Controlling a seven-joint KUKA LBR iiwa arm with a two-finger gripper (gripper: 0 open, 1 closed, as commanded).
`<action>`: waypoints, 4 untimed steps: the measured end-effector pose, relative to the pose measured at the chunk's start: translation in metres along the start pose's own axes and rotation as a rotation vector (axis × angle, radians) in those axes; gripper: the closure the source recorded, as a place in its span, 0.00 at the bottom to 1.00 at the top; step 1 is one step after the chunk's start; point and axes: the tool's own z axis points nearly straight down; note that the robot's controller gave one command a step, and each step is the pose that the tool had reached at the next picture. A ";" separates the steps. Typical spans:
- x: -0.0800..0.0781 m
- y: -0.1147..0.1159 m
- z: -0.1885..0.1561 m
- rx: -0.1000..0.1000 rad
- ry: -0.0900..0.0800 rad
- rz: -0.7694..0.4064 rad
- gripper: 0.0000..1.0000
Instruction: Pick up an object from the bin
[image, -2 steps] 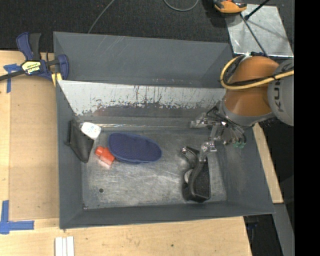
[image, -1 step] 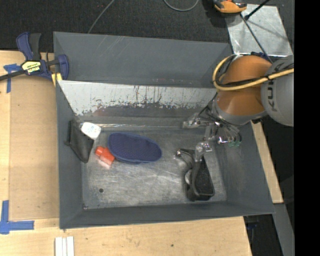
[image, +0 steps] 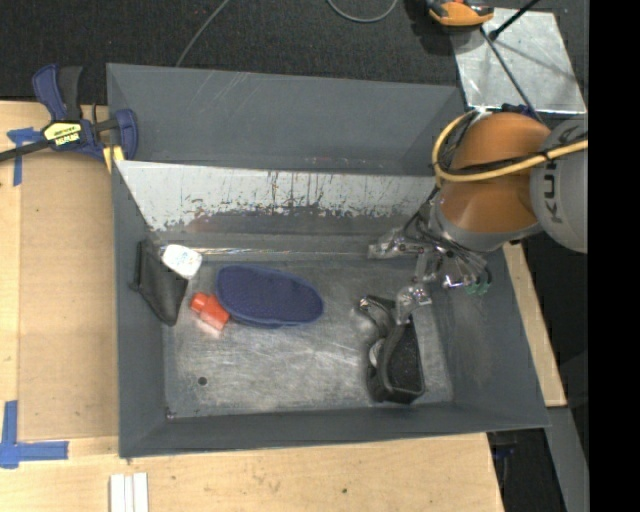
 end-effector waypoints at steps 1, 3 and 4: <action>0.003 0.076 -0.021 -0.004 0.021 0.336 0.00; -0.045 0.166 0.037 -0.006 0.018 -0.020 0.00; -0.046 0.164 0.035 -0.005 0.015 -0.018 1.00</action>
Offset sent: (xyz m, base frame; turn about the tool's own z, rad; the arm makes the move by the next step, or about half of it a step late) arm -0.0177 0.0722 0.0195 0.3395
